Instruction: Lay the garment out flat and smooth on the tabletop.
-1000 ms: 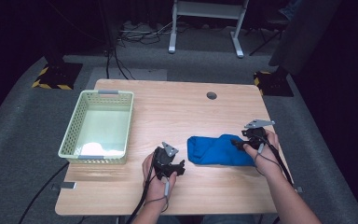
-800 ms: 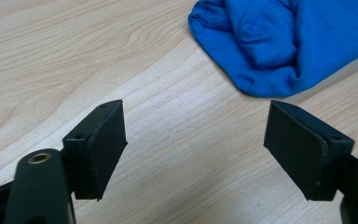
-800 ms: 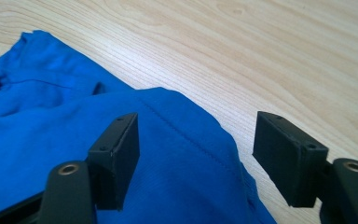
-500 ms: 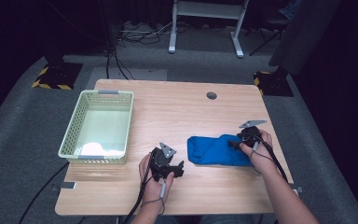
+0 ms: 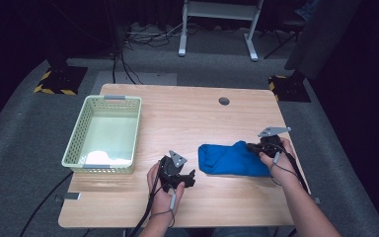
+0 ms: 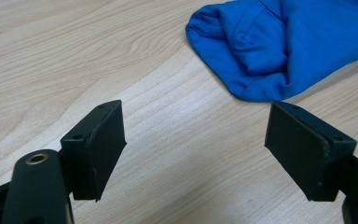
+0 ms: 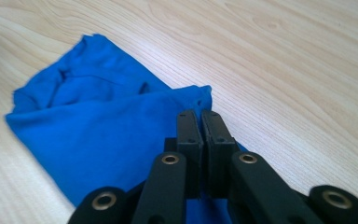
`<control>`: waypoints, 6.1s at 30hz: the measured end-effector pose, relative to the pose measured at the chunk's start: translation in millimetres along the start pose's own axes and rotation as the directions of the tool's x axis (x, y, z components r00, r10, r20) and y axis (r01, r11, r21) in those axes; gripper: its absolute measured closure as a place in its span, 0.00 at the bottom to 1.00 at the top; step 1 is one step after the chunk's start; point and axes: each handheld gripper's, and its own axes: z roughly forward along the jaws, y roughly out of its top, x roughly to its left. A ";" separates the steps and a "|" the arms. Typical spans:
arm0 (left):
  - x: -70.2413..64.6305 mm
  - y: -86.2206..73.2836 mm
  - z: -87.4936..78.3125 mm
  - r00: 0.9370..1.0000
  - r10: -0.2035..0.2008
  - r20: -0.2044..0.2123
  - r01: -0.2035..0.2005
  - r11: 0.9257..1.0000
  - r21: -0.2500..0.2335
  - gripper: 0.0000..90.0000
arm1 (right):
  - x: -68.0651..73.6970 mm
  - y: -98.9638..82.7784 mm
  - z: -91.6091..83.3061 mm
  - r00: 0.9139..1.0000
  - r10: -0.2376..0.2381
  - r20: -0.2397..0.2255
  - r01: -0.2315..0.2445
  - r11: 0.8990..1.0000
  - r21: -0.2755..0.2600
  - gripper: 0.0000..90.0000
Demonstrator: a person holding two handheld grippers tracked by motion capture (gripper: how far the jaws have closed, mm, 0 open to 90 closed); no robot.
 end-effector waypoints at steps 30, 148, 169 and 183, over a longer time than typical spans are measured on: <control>-2.5 3.7 -2.8 1.000 -0.002 0.009 0.002 1.000 -0.009 0.22 | 61.5 -36.5 -78.3 0.981 -0.041 -0.188 0.027 0.997 -0.075 0.63; -1.4 6.0 -11.6 0.999 -0.002 0.034 0.003 0.999 -0.034 0.22 | 87.9 -42.6 -24.5 0.990 -0.083 -0.114 0.085 0.996 0.017 0.97; -7.2 11.9 -10.0 0.998 0.017 0.057 -0.015 0.999 -0.041 0.21 | 129.2 -32.6 -44.5 0.971 -0.178 -0.160 0.177 0.984 -0.016 0.97; -9.1 11.7 -8.8 0.998 0.021 0.063 -0.019 0.999 -0.037 0.21 | 153.5 -34.0 -37.4 0.946 -0.221 -0.235 0.228 0.974 0.001 0.96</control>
